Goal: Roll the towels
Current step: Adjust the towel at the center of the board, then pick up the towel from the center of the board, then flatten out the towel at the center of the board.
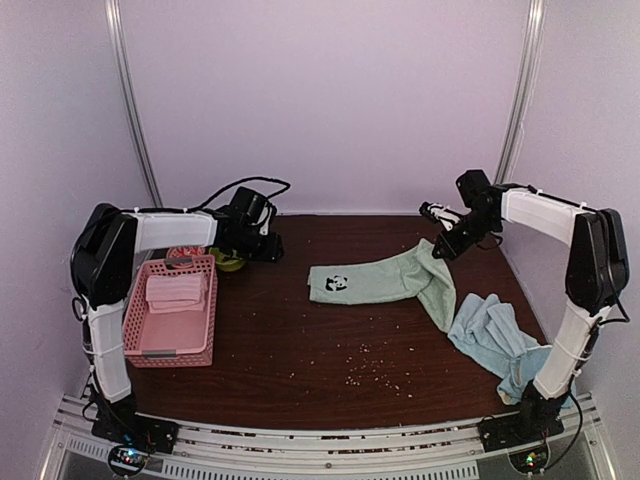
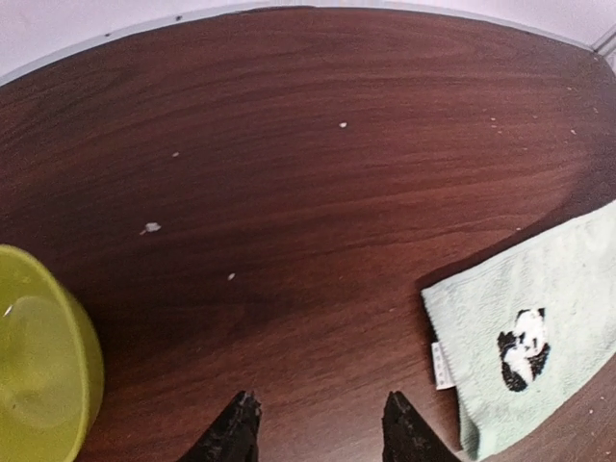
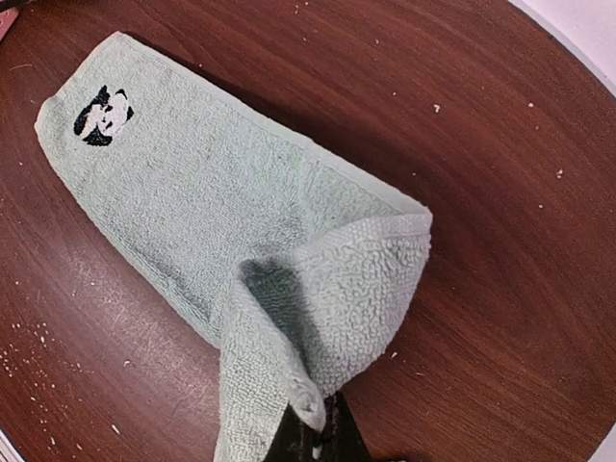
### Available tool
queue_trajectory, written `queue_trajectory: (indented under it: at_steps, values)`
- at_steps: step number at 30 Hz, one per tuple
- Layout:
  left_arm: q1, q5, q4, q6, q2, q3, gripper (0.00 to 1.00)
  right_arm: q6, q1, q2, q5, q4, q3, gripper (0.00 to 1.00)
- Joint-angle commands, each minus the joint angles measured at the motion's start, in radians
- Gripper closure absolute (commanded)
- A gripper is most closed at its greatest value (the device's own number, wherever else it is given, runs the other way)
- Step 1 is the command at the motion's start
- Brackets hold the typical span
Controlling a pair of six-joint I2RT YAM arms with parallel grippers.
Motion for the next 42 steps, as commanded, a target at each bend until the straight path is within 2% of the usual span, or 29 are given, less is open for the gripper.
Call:
queue_trajectory:
  at_steps: [1, 6, 13, 20, 22, 24, 32, 38, 42]
  values:
    - [0.008, 0.234, 0.035, 0.048, 0.103, 0.134, 0.56, 0.029, 0.010, 0.035, -0.011, 0.038, -0.025, 1.00]
    - [0.007, 0.308, 0.034, 0.031, 0.190, 0.219, 0.56, 0.034, 0.009, 0.042, -0.018, 0.058, -0.036, 1.00]
    - [-0.012, 0.376, 0.032, 0.002, 0.271, 0.262, 0.65, 0.035, 0.009, 0.047, -0.035, 0.065, -0.048, 1.00]
    - [-0.029, 0.386, 0.013, -0.010, 0.357, 0.343, 0.59, 0.035, 0.009, 0.053, -0.051, 0.070, -0.058, 1.00]
    - [-0.033, 0.394, 0.013, -0.016, 0.381, 0.364, 0.61, 0.035, 0.009, 0.055, -0.053, 0.070, -0.061, 1.00]
    - [-0.038, 0.397, 0.014, -0.018, 0.397, 0.381, 0.68, 0.034, 0.009, 0.054, -0.056, 0.068, -0.061, 1.00]
    - [-0.041, 0.294, 0.036, -0.018, 0.338, 0.359, 0.97, 0.033, 0.008, 0.045, -0.056, 0.071, -0.067, 1.00]
    - [-0.041, 0.147, -0.049, 0.069, 0.200, 0.398, 1.00, 0.051, -0.014, 0.045, -0.024, 0.064, 0.013, 1.00]
    - [-0.037, 0.022, -0.175, 0.160, 0.129, 0.520, 1.00, 0.080, -0.059, 0.090, -0.035, 0.004, 0.272, 1.00]
